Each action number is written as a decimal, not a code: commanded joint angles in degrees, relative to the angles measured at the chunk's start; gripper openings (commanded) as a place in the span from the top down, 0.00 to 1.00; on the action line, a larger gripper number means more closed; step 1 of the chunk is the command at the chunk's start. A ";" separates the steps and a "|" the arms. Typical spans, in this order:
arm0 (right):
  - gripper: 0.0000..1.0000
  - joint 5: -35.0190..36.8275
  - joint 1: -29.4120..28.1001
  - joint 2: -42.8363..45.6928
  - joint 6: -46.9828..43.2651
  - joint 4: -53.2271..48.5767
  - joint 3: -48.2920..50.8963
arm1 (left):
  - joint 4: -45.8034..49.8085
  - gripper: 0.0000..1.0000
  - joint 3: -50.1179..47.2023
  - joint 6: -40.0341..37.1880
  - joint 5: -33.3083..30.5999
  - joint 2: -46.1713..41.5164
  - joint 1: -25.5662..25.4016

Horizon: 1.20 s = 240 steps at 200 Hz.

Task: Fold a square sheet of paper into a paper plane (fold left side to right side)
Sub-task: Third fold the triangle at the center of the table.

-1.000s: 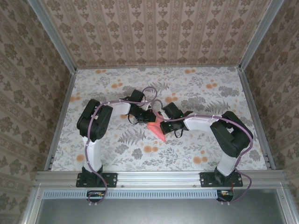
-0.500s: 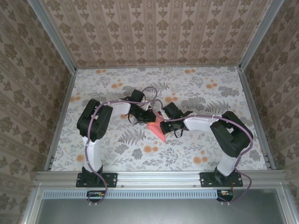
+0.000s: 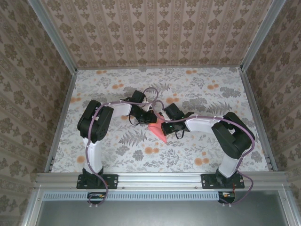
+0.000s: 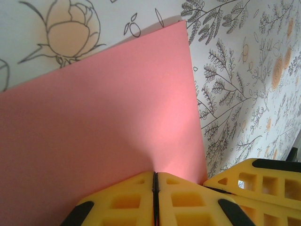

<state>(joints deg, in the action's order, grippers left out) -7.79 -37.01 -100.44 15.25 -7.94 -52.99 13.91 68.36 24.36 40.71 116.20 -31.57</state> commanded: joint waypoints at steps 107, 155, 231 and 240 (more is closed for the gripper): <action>1.00 -0.05 -0.33 -4.23 -0.18 -2.98 -0.43 | 5.87 0.86 2.41 -3.24 -2.29 0.34 -0.78; 1.00 -0.03 -0.34 -3.97 -0.86 -5.13 0.00 | 11.01 0.79 5.81 -6.21 -3.44 -6.85 1.10; 1.00 -0.31 -0.34 -4.53 -1.14 -5.40 -0.36 | -3.92 0.90 -11.56 -1.99 3.15 -18.48 -0.22; 1.00 -0.29 -0.34 -4.54 -1.11 -5.39 -0.36 | -5.65 0.90 -12.70 -1.24 3.65 -18.08 -1.12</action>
<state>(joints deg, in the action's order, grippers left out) -7.92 -36.99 -101.67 14.98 -8.82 -53.93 14.24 59.72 20.80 40.47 97.23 -30.81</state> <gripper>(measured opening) 0.046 0.103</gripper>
